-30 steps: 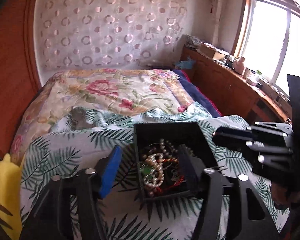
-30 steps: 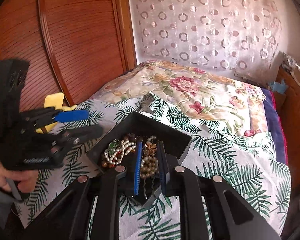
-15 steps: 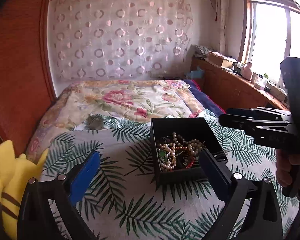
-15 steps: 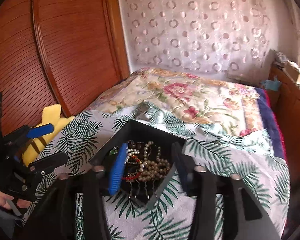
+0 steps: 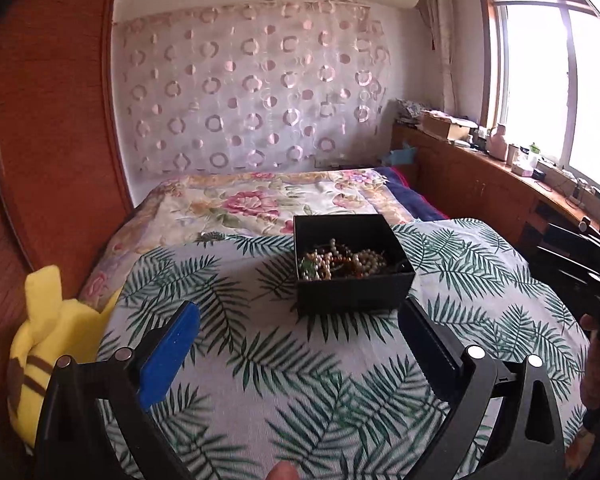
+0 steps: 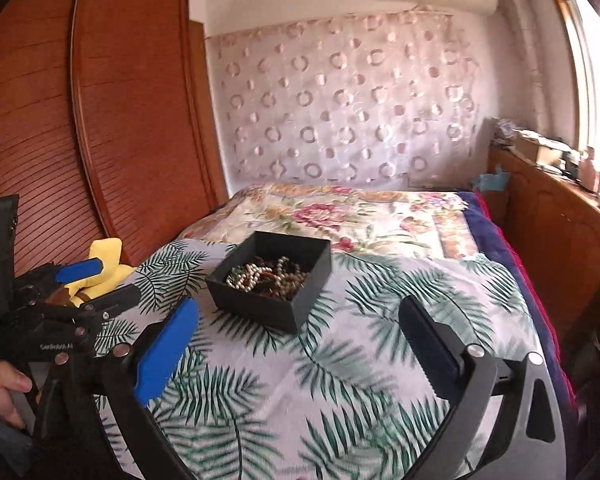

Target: Organize jewelry

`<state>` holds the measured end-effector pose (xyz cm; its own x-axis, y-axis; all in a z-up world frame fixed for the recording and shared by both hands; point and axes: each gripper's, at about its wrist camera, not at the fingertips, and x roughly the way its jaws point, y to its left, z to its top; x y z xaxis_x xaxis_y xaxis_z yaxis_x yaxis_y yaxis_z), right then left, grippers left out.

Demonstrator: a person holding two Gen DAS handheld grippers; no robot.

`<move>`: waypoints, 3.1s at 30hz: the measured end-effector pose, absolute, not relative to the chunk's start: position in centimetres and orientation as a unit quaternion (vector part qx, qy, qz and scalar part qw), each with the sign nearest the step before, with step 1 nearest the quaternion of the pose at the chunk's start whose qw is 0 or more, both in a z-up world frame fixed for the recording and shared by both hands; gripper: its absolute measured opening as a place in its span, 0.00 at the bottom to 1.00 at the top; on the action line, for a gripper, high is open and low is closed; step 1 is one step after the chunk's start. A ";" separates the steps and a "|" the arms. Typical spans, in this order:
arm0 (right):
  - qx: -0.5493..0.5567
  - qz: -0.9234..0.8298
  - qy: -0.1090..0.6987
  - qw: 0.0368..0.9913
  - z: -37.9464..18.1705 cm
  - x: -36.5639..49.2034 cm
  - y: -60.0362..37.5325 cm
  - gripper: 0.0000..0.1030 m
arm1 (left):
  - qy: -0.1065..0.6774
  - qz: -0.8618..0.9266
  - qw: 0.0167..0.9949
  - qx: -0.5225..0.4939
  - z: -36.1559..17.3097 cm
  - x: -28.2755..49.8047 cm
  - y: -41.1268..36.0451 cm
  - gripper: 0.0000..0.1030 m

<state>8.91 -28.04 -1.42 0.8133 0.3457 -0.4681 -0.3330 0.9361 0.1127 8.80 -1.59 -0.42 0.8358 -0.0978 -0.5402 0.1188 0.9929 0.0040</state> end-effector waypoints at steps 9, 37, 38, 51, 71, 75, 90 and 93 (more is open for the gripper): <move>0.034 0.137 0.216 0.966 -0.9 3.8 -30.0 0.98 | 0.277 -0.054 0.959 0.008 -0.6 4.5 -1.5 0.93; 0.030 0.120 0.216 0.968 -2.1 3.0 -28.7 0.98 | 0.256 -0.027 0.966 0.008 0.3 1.6 -1.3 0.93; 0.031 0.120 0.216 0.968 -2.1 3.0 -28.8 0.98 | 0.257 -0.028 0.966 0.007 0.4 1.6 -1.2 0.93; 0.032 0.116 0.215 0.969 -2.7 2.8 -29.2 0.98 | 0.256 -0.028 0.966 0.007 0.4 1.5 -1.3 0.93; 0.031 0.119 0.217 0.969 -2.7 2.8 -29.1 0.98 | 0.252 -0.030 0.967 0.008 0.7 1.3 -1.8 0.93; 0.030 0.119 0.217 0.969 -2.7 2.7 -29.2 0.98 | 0.252 -0.030 0.967 0.007 0.7 1.2 -1.9 0.93; 0.029 0.120 0.217 0.968 -2.6 2.7 -29.2 0.98 | 0.252 -0.030 0.967 0.007 0.6 1.2 -1.8 0.93; 0.031 0.119 0.216 0.969 -2.7 2.7 -29.2 0.98 | 0.252 -0.031 0.967 0.007 0.6 1.2 -1.9 0.93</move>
